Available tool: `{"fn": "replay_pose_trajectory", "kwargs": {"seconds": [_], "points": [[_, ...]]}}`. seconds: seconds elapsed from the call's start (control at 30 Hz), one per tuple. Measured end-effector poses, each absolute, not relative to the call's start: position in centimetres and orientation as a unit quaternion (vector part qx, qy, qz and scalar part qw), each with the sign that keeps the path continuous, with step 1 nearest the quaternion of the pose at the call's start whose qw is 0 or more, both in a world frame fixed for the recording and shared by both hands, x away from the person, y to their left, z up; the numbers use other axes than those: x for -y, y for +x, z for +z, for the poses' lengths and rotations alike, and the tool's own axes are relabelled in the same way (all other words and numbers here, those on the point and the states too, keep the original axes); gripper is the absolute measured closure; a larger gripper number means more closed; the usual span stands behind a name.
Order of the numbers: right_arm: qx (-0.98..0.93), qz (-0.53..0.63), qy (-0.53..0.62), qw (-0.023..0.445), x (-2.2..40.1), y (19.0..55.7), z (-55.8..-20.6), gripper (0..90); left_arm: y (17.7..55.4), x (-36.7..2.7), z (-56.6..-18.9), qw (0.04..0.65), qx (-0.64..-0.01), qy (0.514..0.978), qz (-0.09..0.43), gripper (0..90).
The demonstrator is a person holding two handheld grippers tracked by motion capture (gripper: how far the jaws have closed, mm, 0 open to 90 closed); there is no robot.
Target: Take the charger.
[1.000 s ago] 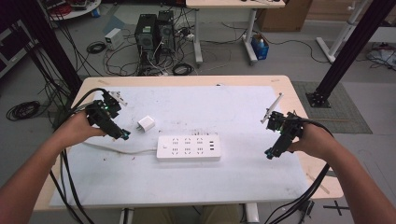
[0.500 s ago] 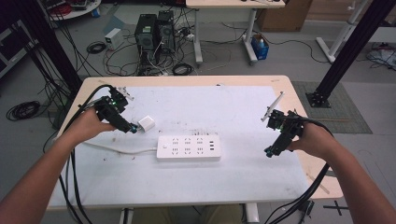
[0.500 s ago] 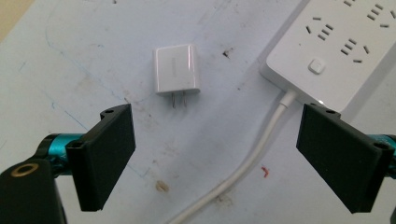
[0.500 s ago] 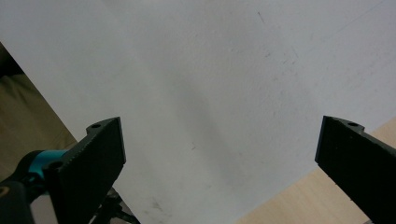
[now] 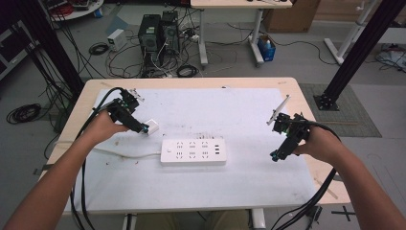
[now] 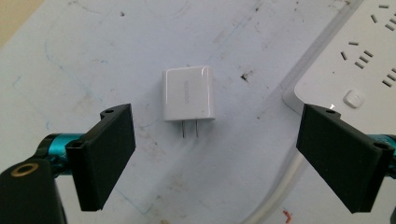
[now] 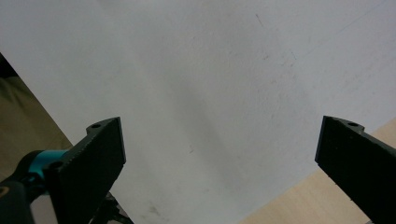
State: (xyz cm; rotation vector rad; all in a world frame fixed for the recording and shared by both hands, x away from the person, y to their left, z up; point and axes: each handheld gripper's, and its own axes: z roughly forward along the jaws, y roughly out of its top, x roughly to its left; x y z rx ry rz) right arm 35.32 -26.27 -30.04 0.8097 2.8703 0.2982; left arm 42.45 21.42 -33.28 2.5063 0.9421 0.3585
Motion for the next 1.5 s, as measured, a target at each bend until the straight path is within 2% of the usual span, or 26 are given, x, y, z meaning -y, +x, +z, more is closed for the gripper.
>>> {"fn": "replay_pose_trajectory", "kwargs": {"seconds": [0.6, 1.2, 1.33, 1.43, 1.47, 1.5], "points": [[-0.954, 0.097, 0.276, 0.071, 26.3, 35.5, -30.2, 1.0, 46.1, -20.7, -38.2, 0.208, -0.394, 0.889, 0.109, 11.9], [-0.951, 0.091, 0.287, 0.065, 26.3, 35.9, -30.6, 1.0, 47.9, -20.9, -41.3, 0.200, -0.407, 0.887, 0.086, 12.2], [-0.952, 0.092, 0.284, 0.066, 26.6, 35.9, -30.6, 1.0, 48.0, -21.0, -41.4, 0.199, -0.401, 0.891, 0.077, 17.9], [-0.952, 0.092, 0.285, 0.066, 26.6, 35.9, -30.6, 1.0, 47.9, -21.0, -41.6, 0.202, -0.395, 0.893, 0.080, 18.8], [-0.952, 0.092, 0.285, 0.066, 26.6, 35.9, -30.6, 1.0, 47.9, -21.0, -41.6, 0.202, -0.395, 0.893, 0.080, 24.4], [-0.951, 0.093, 0.286, 0.066, 26.6, 35.9, -30.7, 1.0, 47.9, -21.0, -41.7, 0.203, -0.394, 0.893, 0.082, 24.4]]}}
